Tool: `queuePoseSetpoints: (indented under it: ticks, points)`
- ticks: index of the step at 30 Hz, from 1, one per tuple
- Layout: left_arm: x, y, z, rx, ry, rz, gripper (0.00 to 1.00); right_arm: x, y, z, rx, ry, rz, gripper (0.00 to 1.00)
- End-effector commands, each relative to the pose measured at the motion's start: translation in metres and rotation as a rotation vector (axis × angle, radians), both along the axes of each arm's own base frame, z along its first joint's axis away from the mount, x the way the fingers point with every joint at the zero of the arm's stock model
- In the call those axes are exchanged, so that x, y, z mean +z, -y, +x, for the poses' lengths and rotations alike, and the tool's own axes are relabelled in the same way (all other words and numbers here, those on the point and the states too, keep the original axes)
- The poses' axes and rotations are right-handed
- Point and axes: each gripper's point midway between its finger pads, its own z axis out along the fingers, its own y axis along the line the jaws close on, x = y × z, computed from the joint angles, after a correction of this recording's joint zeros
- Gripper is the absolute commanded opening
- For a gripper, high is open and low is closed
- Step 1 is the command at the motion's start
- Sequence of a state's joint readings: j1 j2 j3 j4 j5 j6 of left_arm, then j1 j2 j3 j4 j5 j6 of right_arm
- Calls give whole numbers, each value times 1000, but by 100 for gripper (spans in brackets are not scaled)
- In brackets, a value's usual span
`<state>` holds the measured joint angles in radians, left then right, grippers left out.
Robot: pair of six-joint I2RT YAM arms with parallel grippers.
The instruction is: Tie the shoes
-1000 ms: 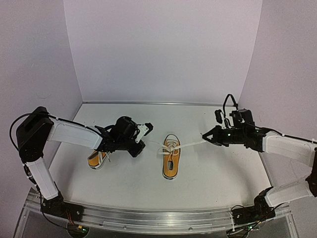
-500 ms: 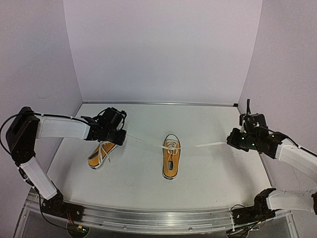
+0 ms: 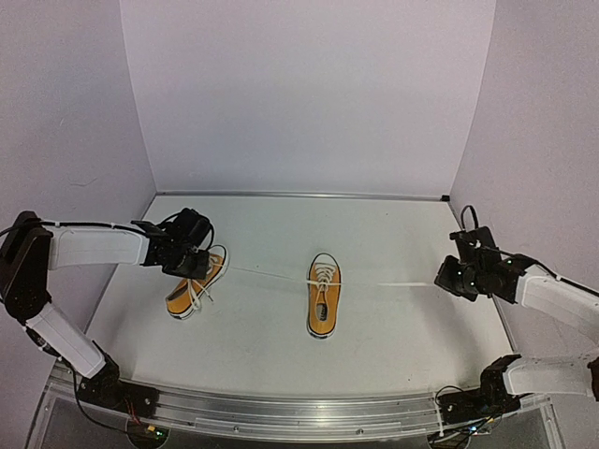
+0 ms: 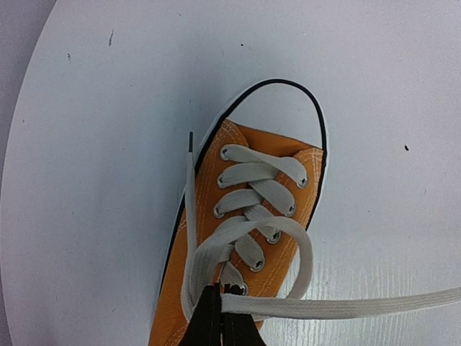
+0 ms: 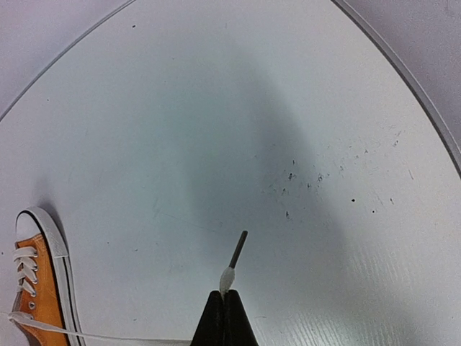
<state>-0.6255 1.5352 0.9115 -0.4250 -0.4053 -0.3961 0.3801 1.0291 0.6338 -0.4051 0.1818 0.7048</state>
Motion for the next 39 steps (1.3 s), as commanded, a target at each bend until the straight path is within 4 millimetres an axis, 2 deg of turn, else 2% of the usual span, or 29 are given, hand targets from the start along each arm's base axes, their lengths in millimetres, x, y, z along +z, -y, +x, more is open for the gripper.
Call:
queuePoseSetpoints:
  ticks: [1,6,10,12,16,20,22,24,26,29,32,39]
  points:
    - [8,-21,-2,77,15,29,0,-20,24,-6,-133,-39,-58,0]
    - [4,-22,-5,77,4,32,0,-31,38,-13,-218,-44,-68,0]
    - [11,-23,-8,65,20,17,0,-30,53,-15,-276,-31,-76,0]
    - [19,-23,-9,60,42,1,0,-35,52,-14,-273,-43,-71,0]
    - [39,-19,-11,30,94,-53,0,-37,31,1,-182,-34,-11,0]
    - [63,-18,-8,14,137,-67,0,-16,1,28,-43,32,68,0]
    - [69,-16,-5,2,148,-67,0,-5,-7,37,-1,54,77,0]
    - [63,-13,-3,-8,129,-52,0,0,-7,41,7,65,58,0]
    - [53,-9,-1,-15,105,-51,0,0,4,39,-27,61,11,0]
    - [33,-5,-3,-18,63,-65,0,-13,25,26,-109,7,-50,0]
    - [15,-5,-5,-12,26,-56,0,-27,37,12,-166,-30,-46,0]
    - [-8,-26,2,51,-33,-12,0,-55,42,-11,-200,-93,-30,0]
